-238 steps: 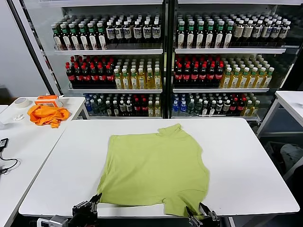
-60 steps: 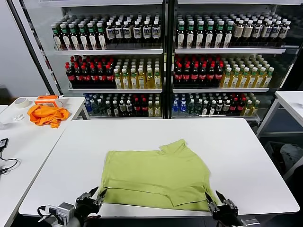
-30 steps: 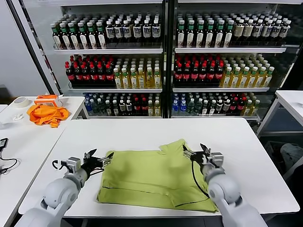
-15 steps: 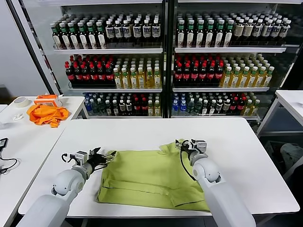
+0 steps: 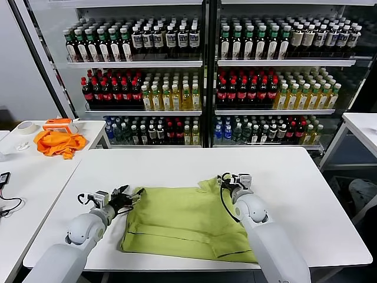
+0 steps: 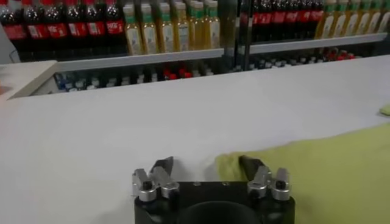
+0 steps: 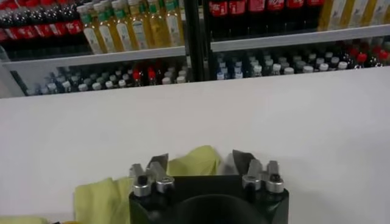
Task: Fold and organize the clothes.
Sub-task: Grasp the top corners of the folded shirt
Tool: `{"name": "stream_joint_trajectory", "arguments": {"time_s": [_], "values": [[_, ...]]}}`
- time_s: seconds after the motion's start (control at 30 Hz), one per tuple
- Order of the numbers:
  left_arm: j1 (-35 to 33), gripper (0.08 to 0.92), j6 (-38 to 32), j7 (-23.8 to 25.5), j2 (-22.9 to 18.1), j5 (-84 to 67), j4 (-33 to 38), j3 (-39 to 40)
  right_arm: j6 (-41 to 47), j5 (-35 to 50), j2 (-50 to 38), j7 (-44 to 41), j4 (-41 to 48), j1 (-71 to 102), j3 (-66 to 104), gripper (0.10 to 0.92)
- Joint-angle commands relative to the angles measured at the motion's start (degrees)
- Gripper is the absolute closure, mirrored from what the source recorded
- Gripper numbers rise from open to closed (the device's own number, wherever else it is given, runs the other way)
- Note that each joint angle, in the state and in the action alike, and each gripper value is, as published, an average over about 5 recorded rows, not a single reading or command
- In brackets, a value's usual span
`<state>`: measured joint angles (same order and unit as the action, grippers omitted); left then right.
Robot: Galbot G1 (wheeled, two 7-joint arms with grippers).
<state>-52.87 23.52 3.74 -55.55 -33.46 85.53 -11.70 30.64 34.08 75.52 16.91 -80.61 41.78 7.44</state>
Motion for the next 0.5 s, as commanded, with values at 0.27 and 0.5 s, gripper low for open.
{"name": "stream_joint_trajectory", "arguments": {"time_s": [0.27, 0.5], "values": [[1.16, 0.627, -3.7, 0.55, -0.81, 0.2, -1.5, 1.13, -3.58, -0.7, 0.16, -1.27, -0.22, 0.27, -0.13, 0.708], [1.1, 0.827, -6.6, -0.45, 0.92, -4.46, 0.92, 1.19, -3.72, 1.94, -1.56, -0.07, -8.52, 2.17, 0.29, 0.895]]}}
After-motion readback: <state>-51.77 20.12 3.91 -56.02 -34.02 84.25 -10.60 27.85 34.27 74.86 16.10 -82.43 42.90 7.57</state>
